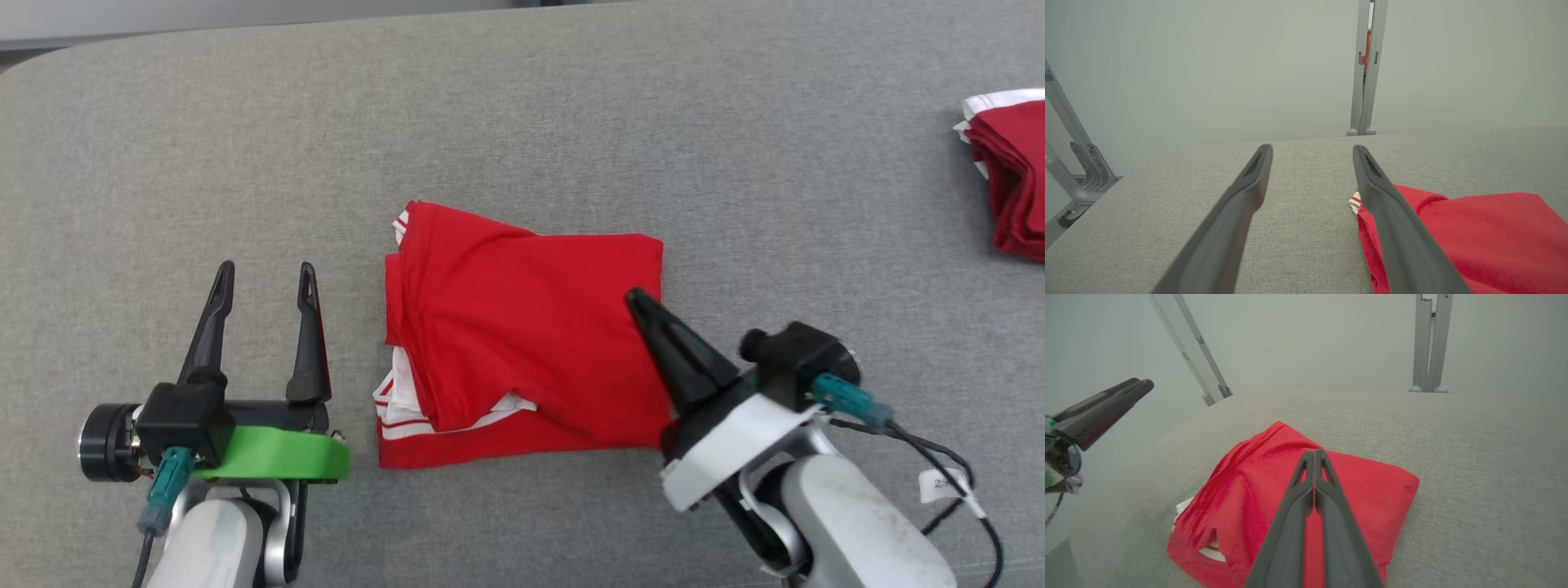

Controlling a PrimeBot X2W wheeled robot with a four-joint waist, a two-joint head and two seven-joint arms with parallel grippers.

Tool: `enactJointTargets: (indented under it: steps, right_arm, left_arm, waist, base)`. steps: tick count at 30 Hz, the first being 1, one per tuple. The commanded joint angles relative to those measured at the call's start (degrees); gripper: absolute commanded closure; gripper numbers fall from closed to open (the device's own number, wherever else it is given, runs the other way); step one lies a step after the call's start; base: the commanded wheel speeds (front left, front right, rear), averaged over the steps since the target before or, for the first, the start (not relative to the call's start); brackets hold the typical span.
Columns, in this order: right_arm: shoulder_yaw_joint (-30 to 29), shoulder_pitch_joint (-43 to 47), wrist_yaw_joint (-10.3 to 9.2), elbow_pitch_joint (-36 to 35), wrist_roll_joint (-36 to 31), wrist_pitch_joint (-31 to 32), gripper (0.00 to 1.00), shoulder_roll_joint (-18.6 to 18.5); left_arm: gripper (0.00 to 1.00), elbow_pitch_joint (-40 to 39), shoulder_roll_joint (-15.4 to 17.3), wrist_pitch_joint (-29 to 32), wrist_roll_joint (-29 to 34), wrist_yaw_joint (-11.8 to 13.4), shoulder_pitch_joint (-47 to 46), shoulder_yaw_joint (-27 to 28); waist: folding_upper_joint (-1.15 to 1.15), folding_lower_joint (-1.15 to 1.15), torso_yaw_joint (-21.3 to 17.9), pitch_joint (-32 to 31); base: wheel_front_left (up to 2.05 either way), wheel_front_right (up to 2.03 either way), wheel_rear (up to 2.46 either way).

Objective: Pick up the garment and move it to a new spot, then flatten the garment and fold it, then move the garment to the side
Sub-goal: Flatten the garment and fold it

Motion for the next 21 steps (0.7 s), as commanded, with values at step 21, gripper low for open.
enactJointTargets:
  steps: [21]
  right_arm:
    - [29.5,-19.12,-0.02,23.46,14.09,-4.98,1.0,-4.23]
  left_arm:
    - [0.0,2.17,-4.08,-1.03,1.96,-2.46,-4.02,1.08]
  waist:
    - [0.0,0.0,6.29,4.85]
  base:
    - [0.0,0.0,0.0]
